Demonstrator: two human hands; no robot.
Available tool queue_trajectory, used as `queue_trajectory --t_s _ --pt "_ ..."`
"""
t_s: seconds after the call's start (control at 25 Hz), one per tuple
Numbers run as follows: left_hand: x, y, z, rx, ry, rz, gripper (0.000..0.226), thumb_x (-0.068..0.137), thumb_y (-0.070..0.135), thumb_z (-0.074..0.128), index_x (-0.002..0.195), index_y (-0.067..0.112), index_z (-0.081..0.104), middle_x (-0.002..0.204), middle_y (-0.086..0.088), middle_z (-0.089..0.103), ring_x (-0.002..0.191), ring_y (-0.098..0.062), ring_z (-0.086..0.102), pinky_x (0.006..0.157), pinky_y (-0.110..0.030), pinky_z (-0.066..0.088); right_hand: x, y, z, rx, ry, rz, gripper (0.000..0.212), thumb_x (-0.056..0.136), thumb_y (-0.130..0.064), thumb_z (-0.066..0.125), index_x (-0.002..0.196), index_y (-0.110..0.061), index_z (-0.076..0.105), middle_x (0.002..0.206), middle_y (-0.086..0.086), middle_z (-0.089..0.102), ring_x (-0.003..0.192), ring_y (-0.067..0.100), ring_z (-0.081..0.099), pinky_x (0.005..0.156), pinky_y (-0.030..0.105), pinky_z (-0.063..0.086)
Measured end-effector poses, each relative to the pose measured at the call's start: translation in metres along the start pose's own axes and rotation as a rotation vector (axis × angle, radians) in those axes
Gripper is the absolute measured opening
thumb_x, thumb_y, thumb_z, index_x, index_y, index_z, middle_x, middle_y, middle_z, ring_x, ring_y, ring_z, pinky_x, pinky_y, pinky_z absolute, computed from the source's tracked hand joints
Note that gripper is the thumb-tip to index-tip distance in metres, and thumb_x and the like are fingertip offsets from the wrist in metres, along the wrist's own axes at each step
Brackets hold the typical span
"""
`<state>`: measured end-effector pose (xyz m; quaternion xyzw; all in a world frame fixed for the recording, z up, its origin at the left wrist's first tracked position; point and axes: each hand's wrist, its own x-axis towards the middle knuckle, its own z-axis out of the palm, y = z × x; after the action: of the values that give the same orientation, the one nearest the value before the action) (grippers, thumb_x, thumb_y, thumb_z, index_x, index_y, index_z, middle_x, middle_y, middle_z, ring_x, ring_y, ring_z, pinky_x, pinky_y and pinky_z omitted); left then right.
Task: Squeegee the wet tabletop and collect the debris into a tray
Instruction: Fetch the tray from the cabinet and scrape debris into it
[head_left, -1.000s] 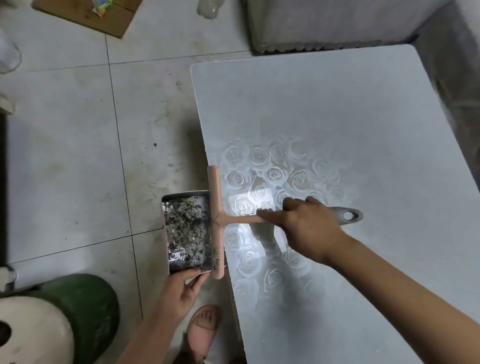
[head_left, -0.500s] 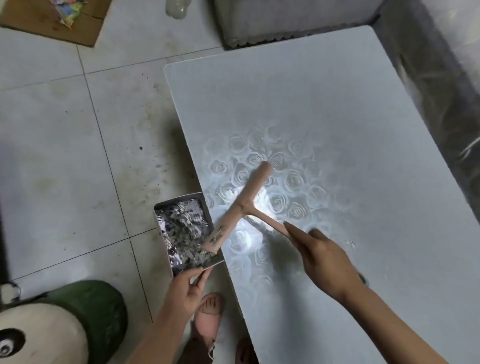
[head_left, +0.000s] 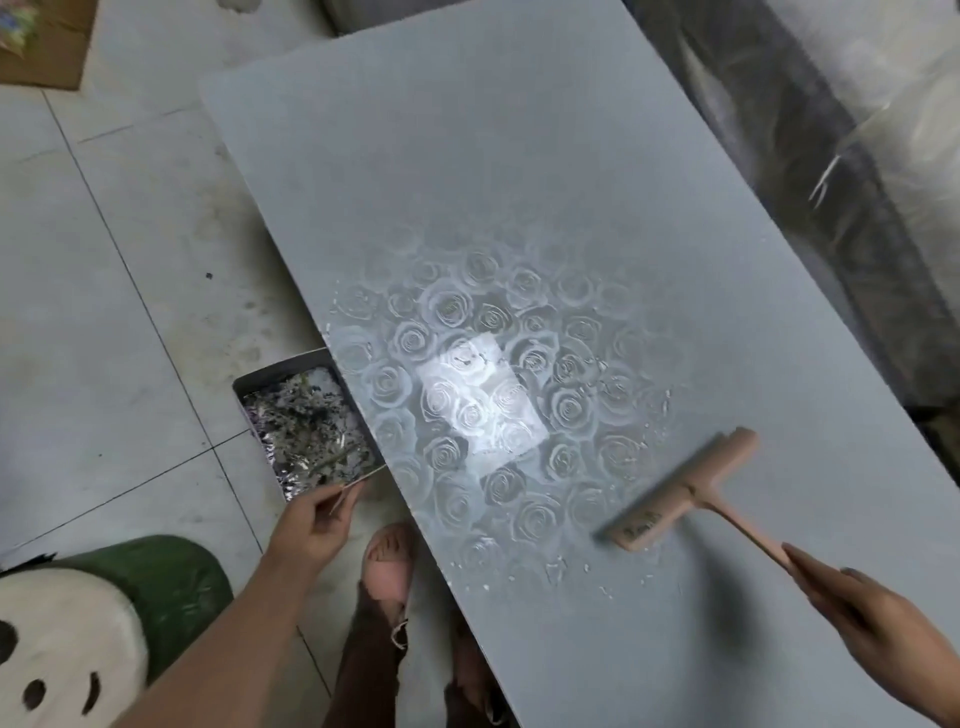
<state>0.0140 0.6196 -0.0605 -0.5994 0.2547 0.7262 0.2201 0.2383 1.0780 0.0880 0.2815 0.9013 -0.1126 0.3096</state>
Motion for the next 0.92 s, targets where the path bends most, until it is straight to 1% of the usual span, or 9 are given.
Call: queue_trajectory --t_s 0.08,0.24,0.28,0.36,0.44,0.52,0.64,0.8,0.92 --pt "0.002 -0.009 -0.005 -0.003 -0.024 0.006 0.026 0.096 -0.004 0.036 0.116 -0.012 0.051 0.142 -0.024 0.043 0.135 -0.037 0.038 0.111 -0.025 0.032 -0.001 0.007 0.013 -0.024 -0.009 -0.023 0.046 0.094 -0.027 0.049 0.137 -0.041 0.045 0.074 -0.002 0.051 0.07 0.014 0.055 0.065 0.037 0.048" --pt "0.008 -0.014 -0.011 0.013 -0.042 0.048 0.032 0.097 -0.004 0.035 0.124 -0.01 0.049 0.142 -0.023 0.044 0.133 -0.039 0.04 0.109 -0.025 0.035 0.064 -0.072 0.021 -0.008 -0.006 -0.288 0.045 0.099 -0.027 0.04 0.143 -0.037 0.037 0.082 0.0 0.047 0.086 0.028 0.056 0.07 0.038 0.044" --pt "0.009 -0.014 -0.012 0.013 -0.037 0.052 0.032 0.097 -0.003 0.035 0.126 -0.009 0.047 0.142 -0.024 0.044 0.134 -0.038 0.04 0.109 -0.024 0.035 0.083 -0.094 0.018 -0.006 0.002 -0.338 0.044 0.1 -0.028 0.039 0.143 -0.038 0.036 0.085 0.001 0.046 0.091 0.03 0.056 0.071 0.037 0.043" --pt "0.009 -0.015 -0.013 0.025 -0.035 0.06 0.023 0.098 -0.002 0.035 0.114 -0.009 0.051 0.143 -0.024 0.043 0.134 -0.038 0.039 0.109 -0.023 0.035 0.102 -0.113 0.009 -0.02 0.033 -0.386 0.043 0.1 -0.032 0.038 0.142 -0.042 0.036 0.088 -0.001 0.046 0.095 0.029 0.055 0.073 0.036 0.043" --pt "0.008 -0.017 -0.011 0.034 -0.032 0.063 0.018 0.099 -0.001 0.035 0.104 -0.007 0.052 0.143 -0.024 0.042 0.135 -0.038 0.038 0.109 -0.022 0.034 0.092 -0.089 -0.007 0.023 0.065 -0.392 0.041 0.098 -0.034 0.042 0.138 -0.044 0.041 0.084 -0.005 0.049 0.088 0.023 0.056 0.071 0.037 0.044" --pt "0.006 -0.017 -0.011 0.023 -0.033 0.053 0.019 0.099 -0.001 0.036 0.105 -0.007 0.052 0.144 -0.023 0.042 0.135 -0.038 0.038 0.109 -0.022 0.033 0.071 -0.037 -0.019 0.015 0.066 -0.315 0.039 0.096 -0.035 0.045 0.134 -0.045 0.047 0.077 -0.007 0.052 0.076 0.016 0.055 0.068 0.038 0.046" --pt "0.005 -0.019 -0.009 0.008 -0.037 0.051 0.019 0.098 -0.002 0.035 0.098 -0.009 0.053 0.143 -0.022 0.043 0.134 -0.037 0.04 0.11 -0.022 0.032 0.062 0.004 -0.031 -0.095 -0.001 -0.174 0.039 0.096 -0.035 0.045 0.134 -0.044 0.049 0.079 -0.007 0.056 0.077 0.014 0.055 0.07 0.038 0.047" --pt "0.011 -0.015 -0.008 -0.001 -0.018 0.054 0.018 0.096 -0.006 0.037 0.097 -0.01 0.054 0.139 -0.022 0.047 0.132 -0.037 0.043 0.108 -0.025 0.037 0.119 -0.087 -0.031 -0.07 -0.062 -0.412 0.04 0.099 -0.025 0.043 0.139 -0.033 0.046 0.096 0.003 0.057 0.097 0.028 0.057 0.083 0.038 0.045" --pt "0.015 -0.01 -0.011 0.008 -0.016 0.045 0.017 0.095 -0.007 0.037 0.097 -0.01 0.054 0.13 -0.027 0.051 0.132 -0.039 0.042 0.108 -0.026 0.037 0.155 -0.151 -0.037 -0.165 -0.061 -0.564 0.04 0.1 -0.029 0.04 0.138 -0.041 0.042 0.094 -0.001 0.052 0.096 0.027 0.056 0.075 0.036 0.044"
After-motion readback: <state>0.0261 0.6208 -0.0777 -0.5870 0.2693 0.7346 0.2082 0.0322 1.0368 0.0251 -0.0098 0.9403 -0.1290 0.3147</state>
